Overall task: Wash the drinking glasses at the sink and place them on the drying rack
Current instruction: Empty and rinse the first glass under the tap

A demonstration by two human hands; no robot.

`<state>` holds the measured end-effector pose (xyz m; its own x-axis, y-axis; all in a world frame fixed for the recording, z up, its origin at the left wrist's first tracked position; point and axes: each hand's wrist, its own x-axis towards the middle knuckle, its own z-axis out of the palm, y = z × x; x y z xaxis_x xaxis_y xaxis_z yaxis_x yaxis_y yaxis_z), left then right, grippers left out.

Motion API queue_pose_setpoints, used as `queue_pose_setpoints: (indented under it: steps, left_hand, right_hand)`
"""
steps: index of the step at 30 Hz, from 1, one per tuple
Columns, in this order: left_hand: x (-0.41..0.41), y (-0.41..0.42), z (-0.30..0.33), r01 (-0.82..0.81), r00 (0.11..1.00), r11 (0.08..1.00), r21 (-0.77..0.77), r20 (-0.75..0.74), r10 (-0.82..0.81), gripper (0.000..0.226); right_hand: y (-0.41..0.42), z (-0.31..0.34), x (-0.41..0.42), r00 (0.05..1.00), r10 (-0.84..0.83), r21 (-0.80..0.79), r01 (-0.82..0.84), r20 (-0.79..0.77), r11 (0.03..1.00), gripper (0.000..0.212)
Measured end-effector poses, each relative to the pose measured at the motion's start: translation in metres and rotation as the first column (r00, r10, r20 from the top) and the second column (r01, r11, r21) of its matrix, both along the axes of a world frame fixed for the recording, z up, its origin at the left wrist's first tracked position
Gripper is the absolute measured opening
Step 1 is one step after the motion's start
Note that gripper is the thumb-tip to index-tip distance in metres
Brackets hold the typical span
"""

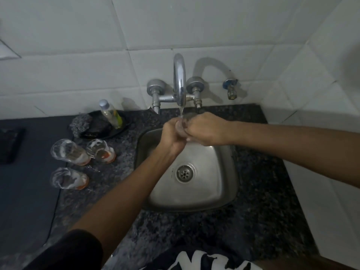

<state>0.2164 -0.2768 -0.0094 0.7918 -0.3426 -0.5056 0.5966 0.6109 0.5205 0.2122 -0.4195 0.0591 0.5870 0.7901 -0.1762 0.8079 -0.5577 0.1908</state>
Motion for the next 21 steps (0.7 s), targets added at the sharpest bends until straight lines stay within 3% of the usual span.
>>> queue_pose_setpoints:
  steps: [1, 3, 6, 8, 12, 14, 16, 18, 21]
  left_hand:
    - [-0.003, -0.001, -0.002, -0.042, 0.999, 0.999, -0.030, 0.007, 0.042, 0.032]
    - [-0.011, 0.001, -0.008, -0.040, 0.999, 0.994, -0.100, 0.008, 0.041, 0.037]
    - [-0.009, 0.008, -0.003, 0.165, 0.986, 0.985, -0.059, 0.044, -0.163, 0.041]
    - [-0.003, 0.012, 0.000, 0.206, 0.977, 0.979, -0.006, 0.048, -0.206, 0.035]
    - [-0.005, 0.004, -0.016, -0.065, 0.997, 0.994, -0.092, -0.046, 0.061, 0.031]
    - [-0.010, 0.002, -0.024, -0.083, 0.995, 0.993, -0.080, -0.054, 0.079, 0.032]
    - [-0.009, 0.007, -0.018, 0.037, 0.999, 0.999, -0.006, 0.007, -0.037, 0.042]
    - [-0.002, 0.013, -0.010, 0.146, 0.985, 0.988, 0.042, 0.087, -0.149, 0.047]
    - [-0.001, 0.012, -0.003, -0.032, 0.996, 0.999, -0.013, 0.084, 0.033, 0.038]
  right_hand:
    - [0.005, -0.001, -0.003, 0.993, -0.110, 0.015, 0.111, -0.049, 0.994, 0.034]
    - [0.006, -0.005, -0.004, 0.986, -0.134, 0.035, 0.139, -0.103, 0.990, 0.032]
    - [0.002, -0.006, 0.001, 0.987, 0.144, -0.217, -0.127, 0.067, 0.968, 0.016]
    - [0.002, -0.005, 0.004, 0.977, 0.168, -0.261, -0.129, 0.133, 0.957, 0.016]
    - [0.020, 0.003, -0.004, 0.997, -0.074, -0.089, 0.073, -0.008, 0.993, 0.031]
    - [0.022, 0.001, -0.002, 1.000, 0.012, -0.104, -0.011, 0.010, 0.995, 0.022]
    - [0.016, -0.008, 0.004, 0.976, 0.212, -0.240, -0.194, 0.054, 0.951, 0.010]
    - [0.010, -0.008, 0.011, 0.946, 0.315, -0.205, -0.294, 0.079, 0.933, 0.008]
    - [0.019, 0.001, 0.002, 1.000, -0.012, -0.024, 0.012, 0.007, 1.000, 0.020]
